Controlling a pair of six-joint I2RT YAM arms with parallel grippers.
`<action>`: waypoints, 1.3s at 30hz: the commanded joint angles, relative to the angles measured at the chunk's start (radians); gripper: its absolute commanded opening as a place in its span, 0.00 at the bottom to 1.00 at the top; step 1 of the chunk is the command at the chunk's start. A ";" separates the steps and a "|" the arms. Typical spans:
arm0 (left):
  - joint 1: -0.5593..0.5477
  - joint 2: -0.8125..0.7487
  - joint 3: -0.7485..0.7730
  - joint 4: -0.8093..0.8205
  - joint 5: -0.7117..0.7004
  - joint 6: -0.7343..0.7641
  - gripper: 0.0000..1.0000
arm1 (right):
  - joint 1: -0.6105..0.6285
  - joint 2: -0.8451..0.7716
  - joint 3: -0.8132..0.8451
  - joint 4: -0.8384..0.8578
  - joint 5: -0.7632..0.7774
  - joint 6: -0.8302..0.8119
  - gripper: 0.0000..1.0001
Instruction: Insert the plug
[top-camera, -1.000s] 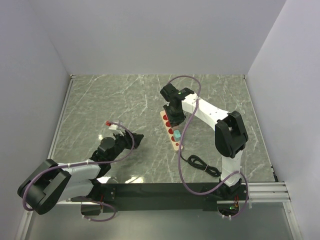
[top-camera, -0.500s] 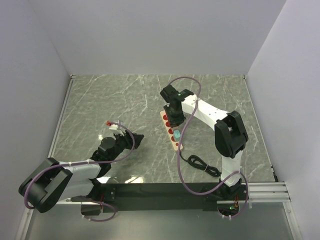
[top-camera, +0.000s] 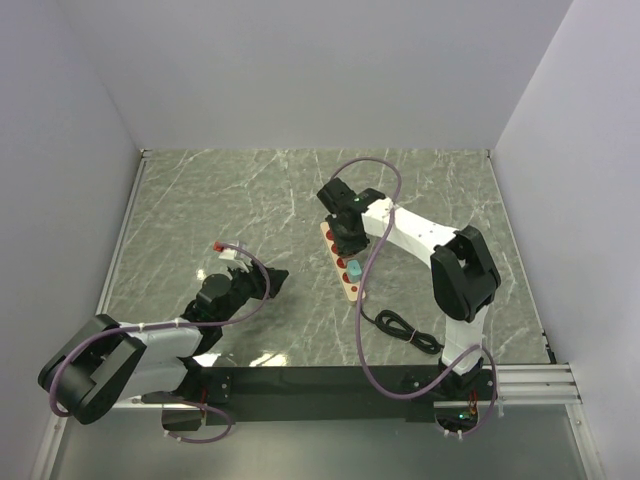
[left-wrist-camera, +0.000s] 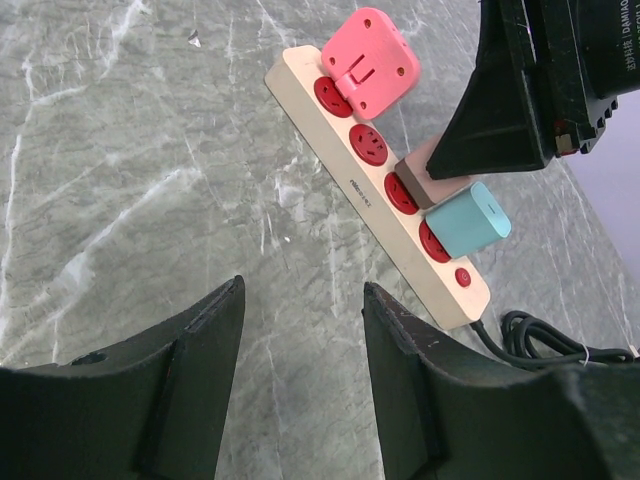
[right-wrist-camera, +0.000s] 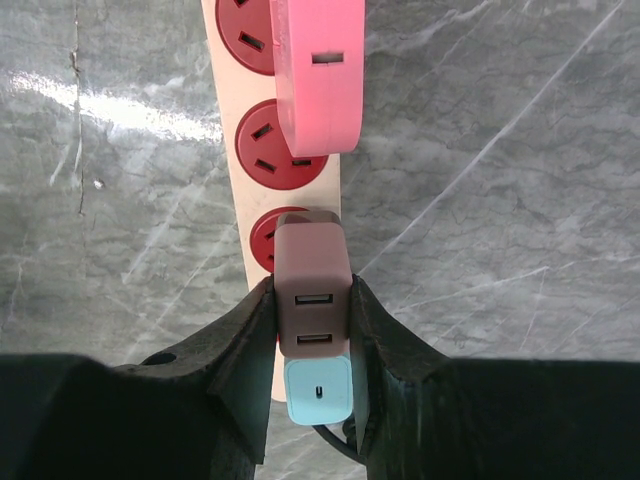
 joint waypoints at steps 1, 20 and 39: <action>0.004 -0.007 -0.002 0.046 0.014 -0.010 0.56 | 0.020 0.049 -0.062 0.033 -0.019 0.034 0.00; 0.008 0.007 -0.003 0.059 0.014 -0.004 0.56 | 0.051 0.082 -0.276 0.188 -0.122 0.113 0.00; 0.016 -0.038 -0.026 0.050 0.007 -0.002 0.57 | 0.060 0.105 -0.440 0.304 -0.211 0.166 0.00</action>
